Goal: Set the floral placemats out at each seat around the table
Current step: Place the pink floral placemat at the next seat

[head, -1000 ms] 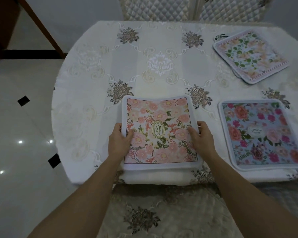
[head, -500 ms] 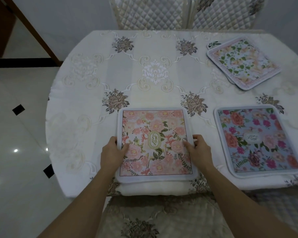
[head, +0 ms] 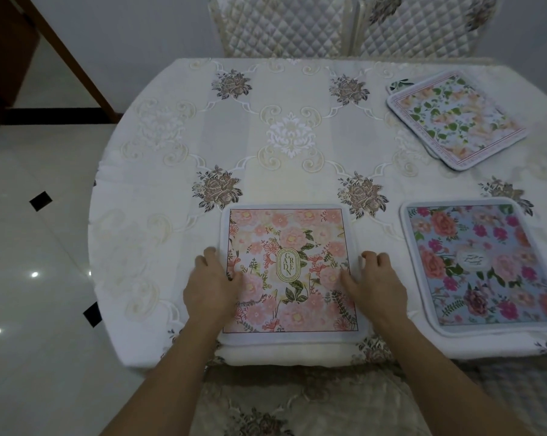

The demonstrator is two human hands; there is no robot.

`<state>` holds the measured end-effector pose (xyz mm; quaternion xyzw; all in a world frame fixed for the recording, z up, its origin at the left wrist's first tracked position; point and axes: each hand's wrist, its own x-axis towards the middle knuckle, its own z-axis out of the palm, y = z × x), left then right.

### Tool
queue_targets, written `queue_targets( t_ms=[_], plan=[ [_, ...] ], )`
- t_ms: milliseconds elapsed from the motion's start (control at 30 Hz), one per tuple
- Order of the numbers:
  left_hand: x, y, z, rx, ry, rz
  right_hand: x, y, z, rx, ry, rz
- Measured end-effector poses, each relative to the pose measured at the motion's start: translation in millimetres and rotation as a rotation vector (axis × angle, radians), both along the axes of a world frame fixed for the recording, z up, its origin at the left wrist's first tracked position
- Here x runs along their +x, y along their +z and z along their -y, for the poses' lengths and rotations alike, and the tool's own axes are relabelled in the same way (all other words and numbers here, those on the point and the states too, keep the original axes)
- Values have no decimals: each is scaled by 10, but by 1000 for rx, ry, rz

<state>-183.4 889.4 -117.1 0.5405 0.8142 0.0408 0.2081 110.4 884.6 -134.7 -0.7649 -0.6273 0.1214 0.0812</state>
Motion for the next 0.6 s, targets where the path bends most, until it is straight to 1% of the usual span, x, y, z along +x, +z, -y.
queue_targets(
  t_ms=[33,67,167,233,367,433,533,600],
  plan=[
    [51,15,-39,26,-44,-65,-46,17,-24,72,83,83],
    [118,17,-82,58,-109,-104,-112,25,-61,126,150,118],
    [382,-98,-214,223,-343,-65,-454,-48,-184,191,285,46],
    [543,-226,-260,258,-453,-29,-736,-163,-250,217,342,-10],
    [570,-512,-229,180,-555,-44,-1039,-381,-336,119,501,-58],
    [503,-582,-221,174,-604,-83,-1006,-438,-344,66,526,-20],
    [426,-610,-223,167,-679,-119,-946,-464,-301,36,543,52],
    [358,-591,-202,165,-707,-131,-921,-454,-278,17,559,65]
  ],
)
